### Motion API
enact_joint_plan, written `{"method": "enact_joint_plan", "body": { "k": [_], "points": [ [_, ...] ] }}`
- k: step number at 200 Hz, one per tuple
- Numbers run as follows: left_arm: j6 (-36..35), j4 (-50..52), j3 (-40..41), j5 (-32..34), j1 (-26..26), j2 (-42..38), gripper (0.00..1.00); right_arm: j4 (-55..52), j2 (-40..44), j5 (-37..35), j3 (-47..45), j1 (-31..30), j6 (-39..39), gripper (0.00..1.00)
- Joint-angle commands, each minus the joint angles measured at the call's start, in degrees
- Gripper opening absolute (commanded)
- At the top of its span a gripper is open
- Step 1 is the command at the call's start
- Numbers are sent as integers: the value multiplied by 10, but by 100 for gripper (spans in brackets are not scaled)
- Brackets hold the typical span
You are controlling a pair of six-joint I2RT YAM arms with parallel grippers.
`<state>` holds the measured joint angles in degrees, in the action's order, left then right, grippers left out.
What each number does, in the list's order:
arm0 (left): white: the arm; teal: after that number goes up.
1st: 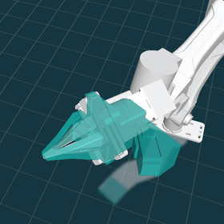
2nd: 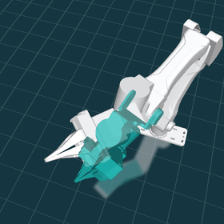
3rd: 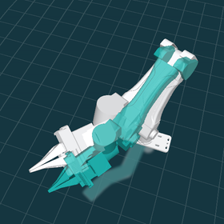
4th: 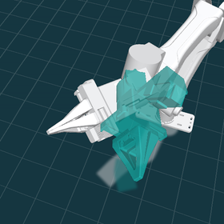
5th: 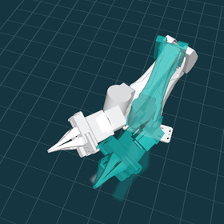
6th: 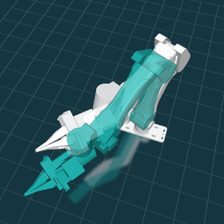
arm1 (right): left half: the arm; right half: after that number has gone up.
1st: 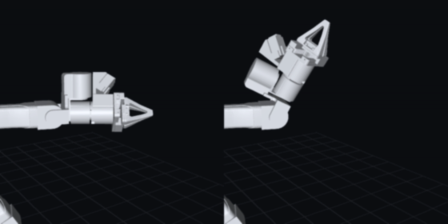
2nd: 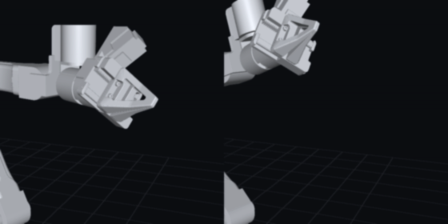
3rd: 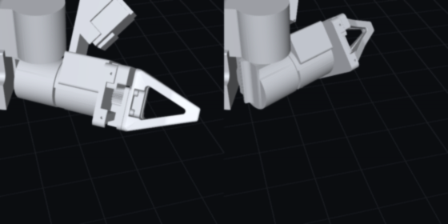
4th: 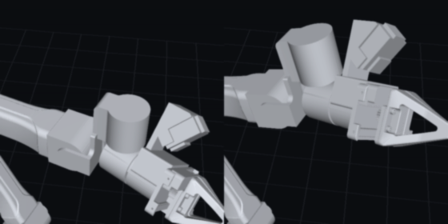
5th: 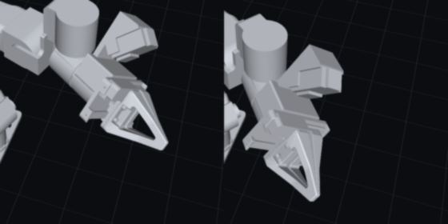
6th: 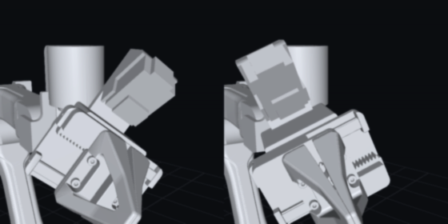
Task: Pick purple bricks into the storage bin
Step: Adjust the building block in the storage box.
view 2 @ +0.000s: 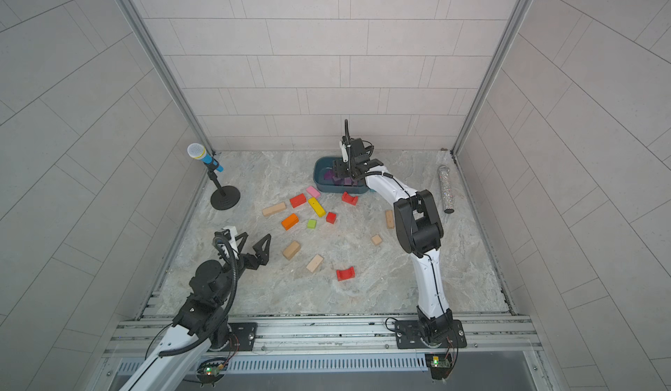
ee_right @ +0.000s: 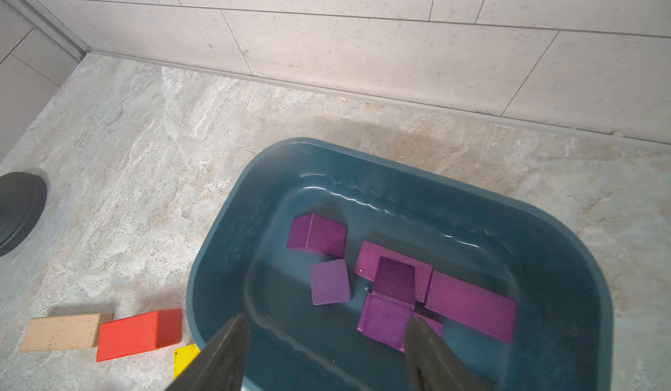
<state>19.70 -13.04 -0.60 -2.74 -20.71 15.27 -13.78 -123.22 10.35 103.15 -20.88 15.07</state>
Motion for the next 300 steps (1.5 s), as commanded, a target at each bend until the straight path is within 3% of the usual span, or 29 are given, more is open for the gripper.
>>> {"method": "enact_joint_plan", "body": {
  "k": [1,29,60,161,206,286,300],
  "points": [
    [2,-7,16,-3,-1,-11,100,-11,-4,-37,7,-1,-1,72],
    [2,-2,16,-3,-2,-16,100,-32,-30,-87,31,0,-4,70],
    [2,-1,16,-2,-1,-16,100,-43,-60,-86,51,2,0,56],
    [2,-9,16,0,-1,-8,100,-87,-115,-99,98,12,8,61],
    [2,-9,17,-1,-2,-7,100,-98,-133,-68,113,15,16,50],
    [2,-11,16,0,-1,-7,100,-113,-133,-82,116,15,8,50],
    [1,-10,17,0,-2,-7,100,-113,-134,-82,116,16,10,41]
  ]
}}
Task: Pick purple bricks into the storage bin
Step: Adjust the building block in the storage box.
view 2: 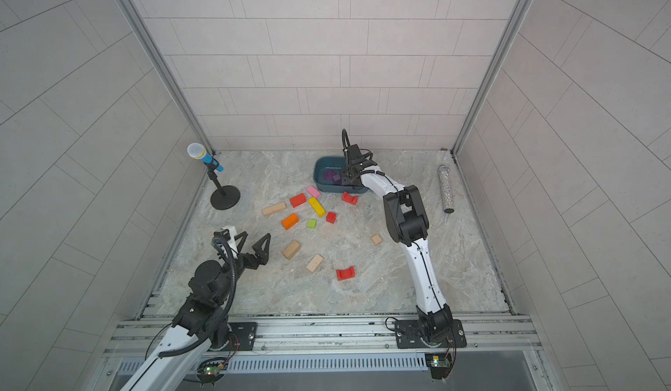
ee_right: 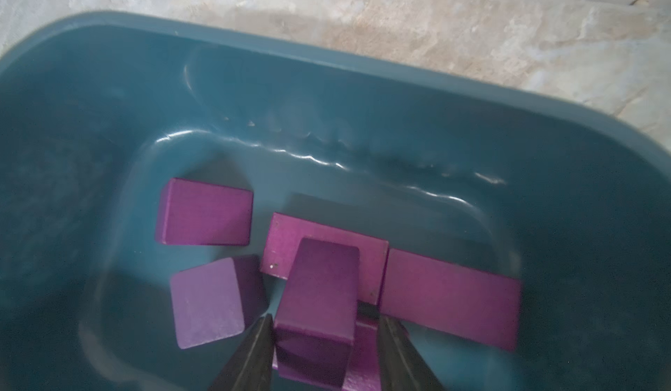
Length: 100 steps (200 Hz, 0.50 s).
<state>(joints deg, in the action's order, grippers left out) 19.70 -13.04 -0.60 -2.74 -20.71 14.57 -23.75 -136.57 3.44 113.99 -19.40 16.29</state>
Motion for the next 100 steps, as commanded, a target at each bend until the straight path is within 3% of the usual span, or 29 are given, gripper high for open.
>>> {"method": "enact_joint_plan", "body": {
  "k": [1,25,54,100],
  "points": [
    [1,-10,17,0,-1,0,100,-13,-1,-13,8,2,-2,40],
    [2,-10,17,0,-1,0,100,-13,-3,-12,9,5,6,31],
    [1,-11,17,0,-2,1,100,-12,0,-18,8,8,10,27],
    [1,-13,16,0,-2,4,100,17,37,-94,-36,12,21,24]
  ]
}}
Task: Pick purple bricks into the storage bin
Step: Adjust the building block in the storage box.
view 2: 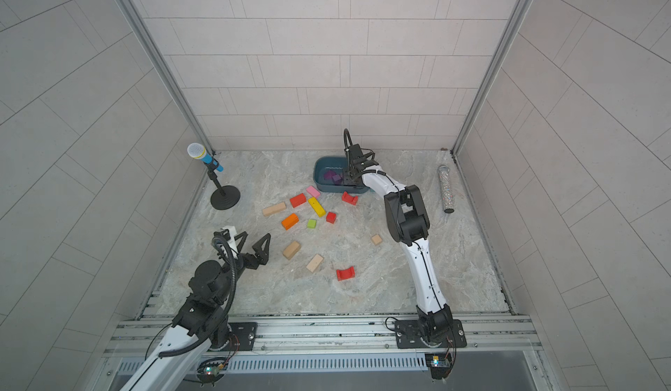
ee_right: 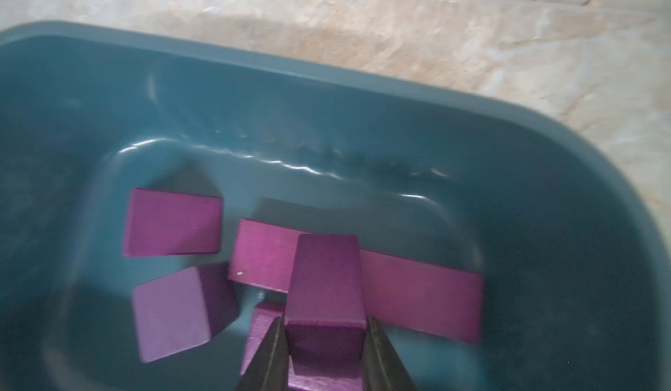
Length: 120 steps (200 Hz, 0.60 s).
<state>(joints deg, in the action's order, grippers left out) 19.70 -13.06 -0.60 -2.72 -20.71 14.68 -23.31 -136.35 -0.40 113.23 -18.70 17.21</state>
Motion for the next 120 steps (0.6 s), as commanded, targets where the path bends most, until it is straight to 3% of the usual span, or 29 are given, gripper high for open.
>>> {"method": "enact_joint_plan", "body": {
  "k": [1,66,104,120],
  "points": [
    [1,-13,16,0,-2,3,100,15,36,-56,-30,6,13,24],
    [2,-17,17,-2,-2,8,100,89,80,-64,-103,18,30,24],
    [1,-17,17,-2,-1,8,100,84,68,-49,-94,20,29,24],
    [1,-17,17,-3,-2,7,100,42,42,-23,-53,20,24,30]
  ]
}}
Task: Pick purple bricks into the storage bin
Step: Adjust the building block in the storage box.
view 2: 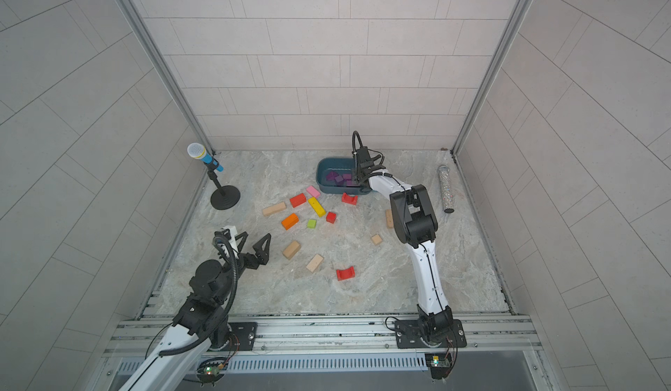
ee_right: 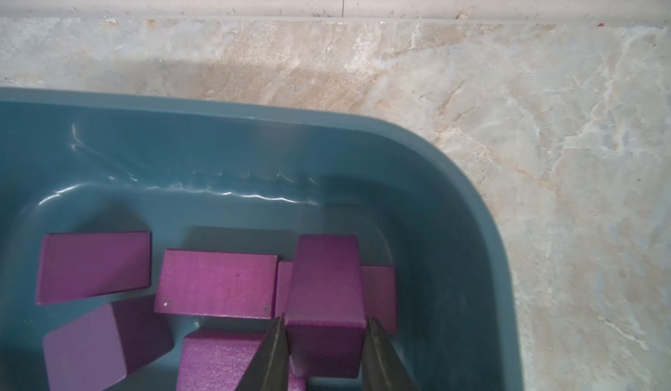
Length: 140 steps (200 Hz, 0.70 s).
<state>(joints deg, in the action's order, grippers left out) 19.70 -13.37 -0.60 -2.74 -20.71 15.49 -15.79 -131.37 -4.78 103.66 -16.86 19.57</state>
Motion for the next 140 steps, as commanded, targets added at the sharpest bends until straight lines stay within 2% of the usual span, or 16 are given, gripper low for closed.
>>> {"method": "enact_joint_plan", "body": {
  "k": [1,28,74,114,118,121,123,124,126,129,140],
  "points": [
    [2,-14,17,-2,-1,0,100,-35,-9,23,45,2,0,31],
    [1,-13,16,-3,-1,-1,100,-49,-26,58,68,1,6,41],
    [2,-14,16,-3,-1,0,100,-69,-35,115,102,0,16,42],
    [1,-15,17,-2,-2,1,100,-65,2,116,84,-4,3,47],
    [1,-15,17,-2,-1,0,100,-62,10,114,77,-4,-1,51],
    [1,-15,17,-2,-1,0,100,-60,16,113,73,-5,-3,58],
    [1,-15,17,-2,-2,0,100,-58,20,113,68,-5,-5,73],
    [1,-15,17,-2,-2,0,100,-57,22,112,67,-5,-6,86],
    [2,-15,17,-1,-1,0,100,-55,27,112,62,-5,-8,96],
    [1,-15,17,-1,-2,0,100,-51,35,111,55,-6,-11,99],
    [1,-15,17,-1,-1,1,100,-34,66,109,22,-7,-20,100]
  ]
}}
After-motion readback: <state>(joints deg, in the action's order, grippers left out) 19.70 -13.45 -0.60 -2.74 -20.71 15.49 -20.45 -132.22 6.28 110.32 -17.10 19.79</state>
